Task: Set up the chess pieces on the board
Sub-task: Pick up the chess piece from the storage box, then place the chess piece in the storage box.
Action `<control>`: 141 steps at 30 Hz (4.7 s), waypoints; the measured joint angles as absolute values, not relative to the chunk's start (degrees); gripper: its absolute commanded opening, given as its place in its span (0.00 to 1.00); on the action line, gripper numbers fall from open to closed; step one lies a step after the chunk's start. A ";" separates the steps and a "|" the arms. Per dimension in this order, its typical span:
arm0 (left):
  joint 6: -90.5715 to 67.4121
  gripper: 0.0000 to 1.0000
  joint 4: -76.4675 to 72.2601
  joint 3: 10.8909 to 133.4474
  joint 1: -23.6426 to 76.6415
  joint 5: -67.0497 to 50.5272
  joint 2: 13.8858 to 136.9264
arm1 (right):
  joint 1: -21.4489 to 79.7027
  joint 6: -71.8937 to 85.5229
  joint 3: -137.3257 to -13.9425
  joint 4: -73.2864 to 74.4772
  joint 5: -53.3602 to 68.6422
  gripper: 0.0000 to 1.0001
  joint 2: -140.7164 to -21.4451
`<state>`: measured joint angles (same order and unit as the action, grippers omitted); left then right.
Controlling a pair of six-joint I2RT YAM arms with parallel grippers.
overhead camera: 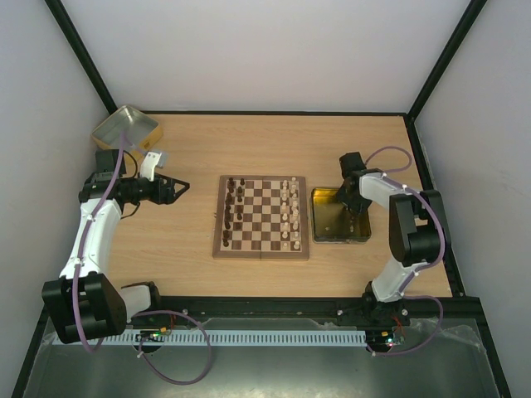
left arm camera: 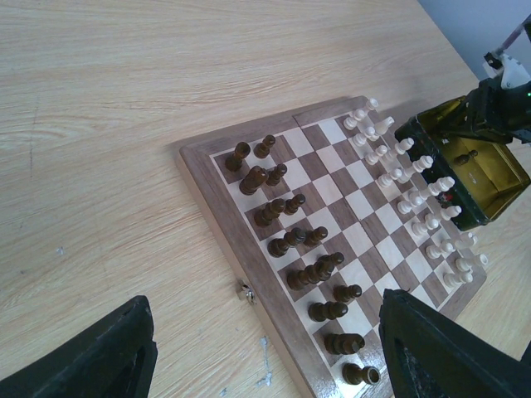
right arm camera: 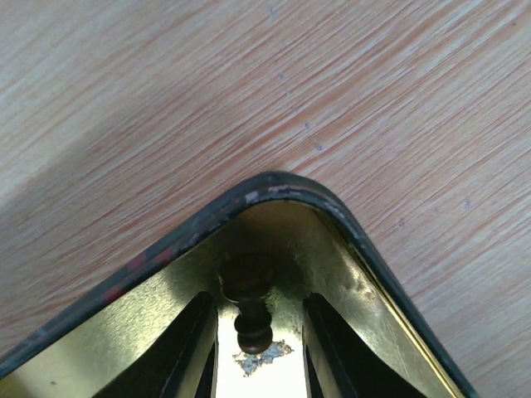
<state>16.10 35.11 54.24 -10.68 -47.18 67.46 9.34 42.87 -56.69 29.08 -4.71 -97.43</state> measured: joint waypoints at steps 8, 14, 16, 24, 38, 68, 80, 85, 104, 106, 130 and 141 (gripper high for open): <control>16.12 0.74 35.14 54.24 -10.68 -47.20 67.46 | 9.10 42.87 -56.71 27.70 -3.81 0.14 -99.18; 16.12 0.74 35.14 54.24 -10.68 -47.22 67.46 | 9.04 42.87 -56.29 26.87 -2.81 0.08 -98.78; 16.12 0.74 35.14 54.24 -10.68 -47.22 67.46 | 9.02 42.89 -55.68 26.74 -2.26 0.05 -98.06; 16.12 0.74 35.14 54.24 -10.68 -47.22 67.46 | 9.02 43.11 -54.33 26.70 0.45 0.04 -96.47; 16.10 0.74 35.11 54.24 -10.68 -47.18 67.46 | 9.02 47.29 -48.84 26.13 17.21 0.02 -86.02; 16.05 0.74 35.07 54.24 -10.68 -47.16 67.48 | 9.02 44.95 -45.76 26.98 36.95 0.05 -88.14; 16.05 0.74 35.07 54.24 -10.68 -47.16 67.51 | 9.02 44.73 -45.95 26.96 37.26 0.08 -90.50; 16.05 0.74 35.07 54.24 -10.68 -47.16 67.59 | 9.02 44.73 -46.74 26.96 37.28 0.08 -91.20; 16.05 0.74 35.07 54.24 -10.68 -47.13 67.70 | 7.18 44.73 -48.71 26.94 37.10 0.12 -92.03; 16.05 0.74 35.07 54.24 -10.68 -47.13 67.70 | 7.11 44.73 -48.71 26.94 37.12 0.12 -92.16; 16.05 0.74 35.05 54.24 -10.68 -47.11 67.70 | 7.07 44.51 -49.15 26.76 37.26 0.18 -92.66; 16.05 0.74 35.05 54.24 -10.68 -47.07 67.70 | 7.09 39.59 -54.19 32.99 27.62 0.19 -90.26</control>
